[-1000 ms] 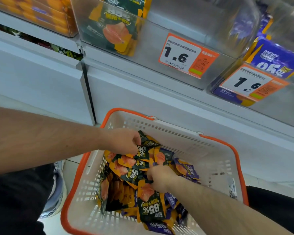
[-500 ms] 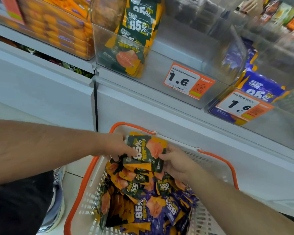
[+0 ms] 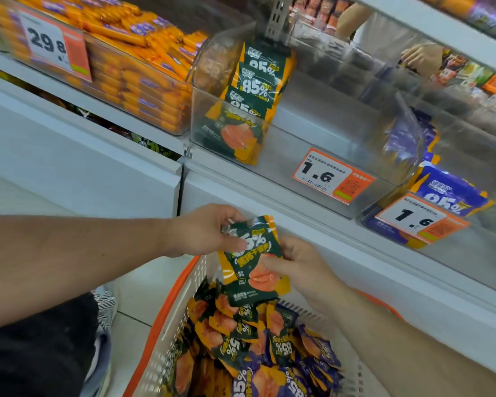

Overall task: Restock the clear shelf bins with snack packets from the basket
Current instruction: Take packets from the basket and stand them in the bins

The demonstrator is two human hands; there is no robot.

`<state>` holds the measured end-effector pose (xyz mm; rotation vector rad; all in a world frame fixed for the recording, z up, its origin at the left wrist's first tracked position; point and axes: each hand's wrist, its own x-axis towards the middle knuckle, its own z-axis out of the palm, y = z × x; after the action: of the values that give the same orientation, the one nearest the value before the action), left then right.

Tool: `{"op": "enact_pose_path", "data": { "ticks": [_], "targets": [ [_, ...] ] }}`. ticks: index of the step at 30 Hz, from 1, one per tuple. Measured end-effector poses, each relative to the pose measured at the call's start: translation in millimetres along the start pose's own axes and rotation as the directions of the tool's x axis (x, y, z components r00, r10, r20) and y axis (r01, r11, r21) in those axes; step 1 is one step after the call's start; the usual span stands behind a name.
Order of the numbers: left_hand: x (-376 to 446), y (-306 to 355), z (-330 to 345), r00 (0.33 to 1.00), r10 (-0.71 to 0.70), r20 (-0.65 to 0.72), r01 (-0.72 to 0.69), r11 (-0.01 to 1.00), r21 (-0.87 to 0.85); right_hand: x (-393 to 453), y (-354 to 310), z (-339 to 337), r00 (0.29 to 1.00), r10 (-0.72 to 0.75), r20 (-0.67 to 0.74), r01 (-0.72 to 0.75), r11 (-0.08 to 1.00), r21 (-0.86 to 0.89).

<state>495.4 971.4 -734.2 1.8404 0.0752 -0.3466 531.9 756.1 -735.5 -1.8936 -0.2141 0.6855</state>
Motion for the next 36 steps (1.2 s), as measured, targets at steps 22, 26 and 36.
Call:
{"op": "enact_pose_path", "data": {
  "ticks": [22,26,36],
  "targets": [
    [19,18,3,0.968,-0.126,-0.216,0.0,0.863,-0.505,70,-212,-20,0.743,-0.419,-0.522,0.374,0.907,-0.195],
    [25,15,7,0.974,-0.171,-0.147,0.095,0.902,-0.422,113,-213,-15,0.872,-0.227,-0.434,0.129,0.961,-0.244],
    [7,16,18,0.993,-0.055,-0.1,0.023,0.954,-0.299,96,-212,-11,0.913,-0.236,-0.334,-0.042,0.758,-0.651]
  ]
}}
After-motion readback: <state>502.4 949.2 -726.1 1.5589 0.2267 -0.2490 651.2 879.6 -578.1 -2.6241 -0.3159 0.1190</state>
